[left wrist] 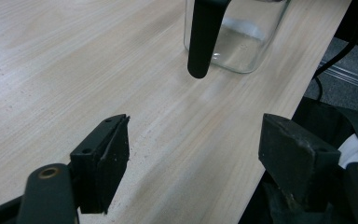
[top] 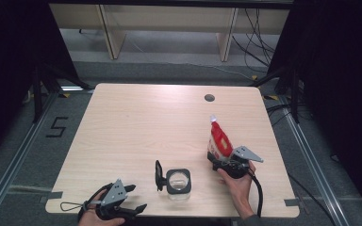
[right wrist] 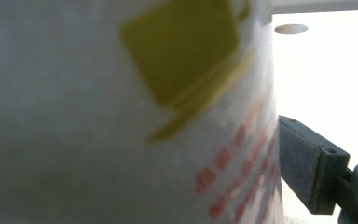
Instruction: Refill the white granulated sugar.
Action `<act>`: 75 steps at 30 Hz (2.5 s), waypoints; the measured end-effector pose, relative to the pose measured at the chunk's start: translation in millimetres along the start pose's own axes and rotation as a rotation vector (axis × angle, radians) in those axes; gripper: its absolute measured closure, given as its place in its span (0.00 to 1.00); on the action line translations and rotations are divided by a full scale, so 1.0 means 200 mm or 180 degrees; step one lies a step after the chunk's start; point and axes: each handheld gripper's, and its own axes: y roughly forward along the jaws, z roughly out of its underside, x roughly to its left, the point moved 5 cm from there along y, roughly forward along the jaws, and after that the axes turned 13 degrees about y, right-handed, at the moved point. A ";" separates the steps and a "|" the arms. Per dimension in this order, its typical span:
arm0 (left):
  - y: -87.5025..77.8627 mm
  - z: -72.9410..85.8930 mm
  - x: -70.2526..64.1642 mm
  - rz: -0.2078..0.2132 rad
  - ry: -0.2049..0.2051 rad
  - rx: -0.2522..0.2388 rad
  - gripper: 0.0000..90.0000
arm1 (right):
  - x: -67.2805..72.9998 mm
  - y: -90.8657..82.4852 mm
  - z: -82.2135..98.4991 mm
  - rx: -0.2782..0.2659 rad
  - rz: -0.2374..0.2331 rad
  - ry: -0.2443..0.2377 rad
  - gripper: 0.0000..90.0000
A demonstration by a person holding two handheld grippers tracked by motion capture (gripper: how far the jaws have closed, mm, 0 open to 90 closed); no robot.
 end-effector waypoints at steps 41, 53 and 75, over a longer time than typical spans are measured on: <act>-0.01 0.00 0.02 -0.0001 0.0064 0.0052 0.27 | -0.01 0.02 -0.05 -0.0217 0.0009 -0.0285 0.40; -0.02 0.00 0.01 0.0024 0.0008 -0.0037 0.27 | 0.04 -0.05 -0.07 -0.0137 -0.0109 -0.0861 0.48; -0.03 0.00 0.03 0.0051 0.0080 -0.0020 0.27 | 0.17 -0.17 -0.05 -0.0131 -0.0224 -0.1020 0.48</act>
